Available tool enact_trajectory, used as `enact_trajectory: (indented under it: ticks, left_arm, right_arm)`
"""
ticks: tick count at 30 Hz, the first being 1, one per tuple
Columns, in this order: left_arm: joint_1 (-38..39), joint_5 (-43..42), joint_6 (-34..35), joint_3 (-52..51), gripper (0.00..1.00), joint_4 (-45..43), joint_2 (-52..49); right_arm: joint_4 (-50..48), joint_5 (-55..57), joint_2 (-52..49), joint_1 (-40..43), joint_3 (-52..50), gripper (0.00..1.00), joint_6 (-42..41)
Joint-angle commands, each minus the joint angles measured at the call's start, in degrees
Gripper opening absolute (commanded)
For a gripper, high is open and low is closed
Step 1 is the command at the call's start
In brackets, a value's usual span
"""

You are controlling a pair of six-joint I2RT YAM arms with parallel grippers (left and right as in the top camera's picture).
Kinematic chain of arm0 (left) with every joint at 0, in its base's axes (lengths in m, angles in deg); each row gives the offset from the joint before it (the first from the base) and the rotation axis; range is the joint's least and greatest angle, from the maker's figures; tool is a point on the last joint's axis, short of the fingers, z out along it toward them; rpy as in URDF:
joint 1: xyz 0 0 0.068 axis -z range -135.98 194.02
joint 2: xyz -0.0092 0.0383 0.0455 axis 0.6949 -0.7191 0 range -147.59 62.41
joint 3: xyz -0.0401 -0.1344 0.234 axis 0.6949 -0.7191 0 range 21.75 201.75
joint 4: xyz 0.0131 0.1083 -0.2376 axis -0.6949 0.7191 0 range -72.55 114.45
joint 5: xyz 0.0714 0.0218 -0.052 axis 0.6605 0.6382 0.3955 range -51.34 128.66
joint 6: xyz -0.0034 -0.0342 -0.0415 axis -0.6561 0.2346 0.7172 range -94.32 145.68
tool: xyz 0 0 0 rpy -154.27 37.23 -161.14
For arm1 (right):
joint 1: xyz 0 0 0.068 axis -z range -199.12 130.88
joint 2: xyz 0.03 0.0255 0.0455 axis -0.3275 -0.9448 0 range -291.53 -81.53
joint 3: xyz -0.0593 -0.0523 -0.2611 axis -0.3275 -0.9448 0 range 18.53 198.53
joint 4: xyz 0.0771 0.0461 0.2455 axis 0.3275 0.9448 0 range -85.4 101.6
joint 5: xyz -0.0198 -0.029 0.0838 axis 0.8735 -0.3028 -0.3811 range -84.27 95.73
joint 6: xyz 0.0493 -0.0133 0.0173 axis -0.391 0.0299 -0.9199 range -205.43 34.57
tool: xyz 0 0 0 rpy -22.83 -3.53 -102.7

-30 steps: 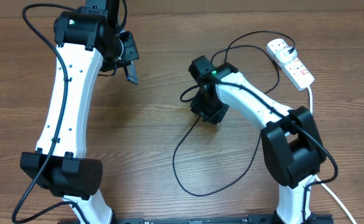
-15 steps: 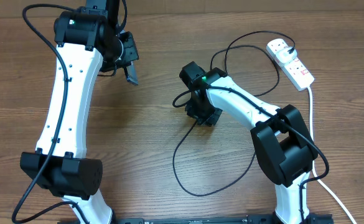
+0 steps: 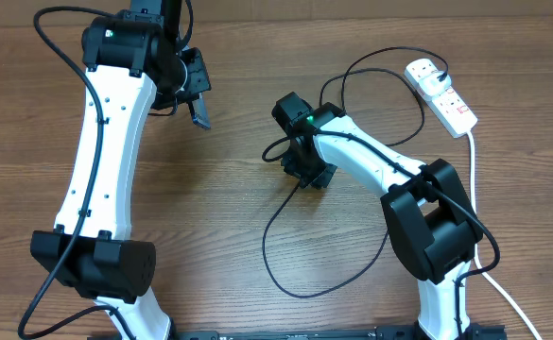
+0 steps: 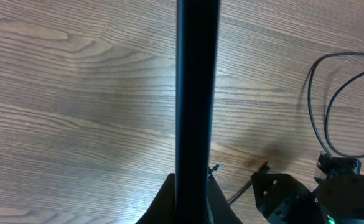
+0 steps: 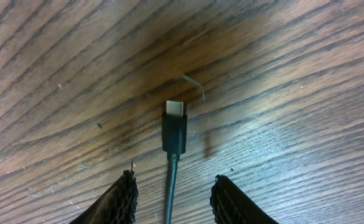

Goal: Plug charger to phone and switch on socket
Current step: 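Grasp the USB-C plug with the right gripper and lift it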

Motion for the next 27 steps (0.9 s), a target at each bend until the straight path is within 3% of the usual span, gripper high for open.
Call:
enact_trajectory:
  ticks: [1,12,18,27]
  left_arm:
    - [0.1,0.3,1.5,0.5,0.04,-0.2,0.9]
    - [0.1,0.4,1.5,0.5,0.04,-0.3,0.9]
    - [0.1,0.3,1.5,0.5,0.04,-0.3,0.9]
    - [0.1,-0.3,1.5,0.5,0.04,-0.3,0.9]
  right_arm:
    - [-0.2,1.1,-1.9,0.2,0.1,0.39,-0.5]
    - [-1.4,1.1,-3.1,0.3,-0.1,0.35,-0.4]
    - [-2.0,1.0,-3.1,0.3,-1.2,0.28,-0.4]
    - [-4.1,-2.6,-3.1,0.3,-1.6,0.04,3.2]
